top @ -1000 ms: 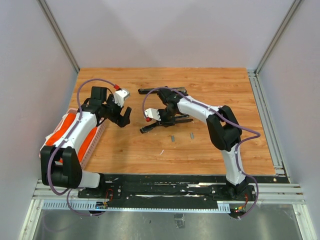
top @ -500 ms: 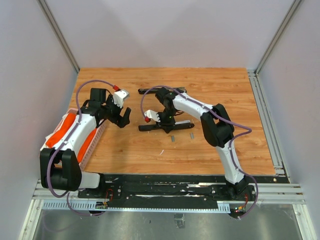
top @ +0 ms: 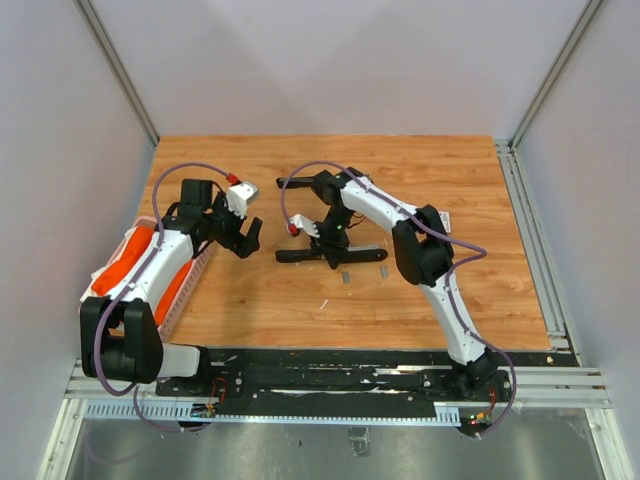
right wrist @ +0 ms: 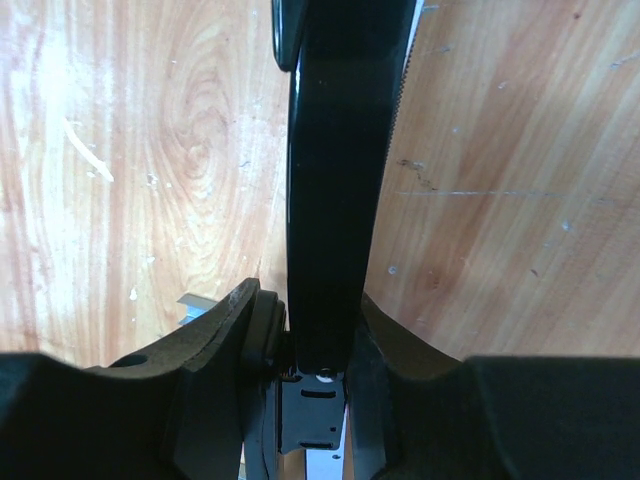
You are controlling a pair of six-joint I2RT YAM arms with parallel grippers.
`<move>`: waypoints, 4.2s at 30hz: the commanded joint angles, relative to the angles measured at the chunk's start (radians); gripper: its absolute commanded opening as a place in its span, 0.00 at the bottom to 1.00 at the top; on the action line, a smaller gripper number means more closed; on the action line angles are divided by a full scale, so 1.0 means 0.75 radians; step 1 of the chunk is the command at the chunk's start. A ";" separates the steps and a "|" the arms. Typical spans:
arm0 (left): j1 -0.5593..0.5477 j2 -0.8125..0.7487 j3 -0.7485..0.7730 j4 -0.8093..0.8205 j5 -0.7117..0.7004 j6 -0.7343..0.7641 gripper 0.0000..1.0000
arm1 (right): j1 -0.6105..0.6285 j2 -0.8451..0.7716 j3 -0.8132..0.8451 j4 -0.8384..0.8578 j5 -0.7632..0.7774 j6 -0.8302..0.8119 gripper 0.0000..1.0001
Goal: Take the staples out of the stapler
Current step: Unload the staple at the center of the board, then place the stapler at the center of the board.
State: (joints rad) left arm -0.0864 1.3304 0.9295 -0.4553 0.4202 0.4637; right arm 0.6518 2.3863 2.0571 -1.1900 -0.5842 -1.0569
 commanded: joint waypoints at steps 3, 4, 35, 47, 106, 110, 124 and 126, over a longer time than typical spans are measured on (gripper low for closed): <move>0.015 -0.033 -0.015 0.036 0.017 0.002 0.95 | -0.024 0.109 0.198 -0.324 -0.140 -0.070 0.00; 0.015 -0.033 -0.017 0.038 0.019 0.003 0.95 | -0.026 0.129 0.220 -0.350 -0.157 -0.084 0.00; 0.015 -0.042 -0.053 0.087 0.014 -0.007 0.95 | -0.059 0.125 0.417 -0.548 -0.221 -0.067 0.00; 0.014 -0.037 -0.061 0.096 0.014 -0.009 0.95 | -0.012 0.247 0.383 -0.464 -0.105 0.089 0.00; 0.076 -0.123 -0.080 0.194 -0.045 -0.060 0.97 | 0.090 -0.377 -0.533 1.154 0.896 0.150 0.01; 0.076 -0.114 -0.065 0.209 -0.079 -0.062 0.97 | 0.100 -0.371 -0.610 1.319 0.979 0.094 0.00; 0.076 -0.141 -0.097 0.243 -0.115 -0.068 0.97 | 0.116 -0.233 -0.600 1.597 1.169 0.031 0.01; 0.076 -0.139 -0.093 0.263 -0.116 -0.078 0.97 | 0.119 -0.221 -0.615 1.654 1.187 0.014 0.01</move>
State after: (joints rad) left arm -0.0357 1.2518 0.8665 -0.3111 0.3431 0.4171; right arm 0.7177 2.1998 1.5719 -0.0734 0.2256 -1.0019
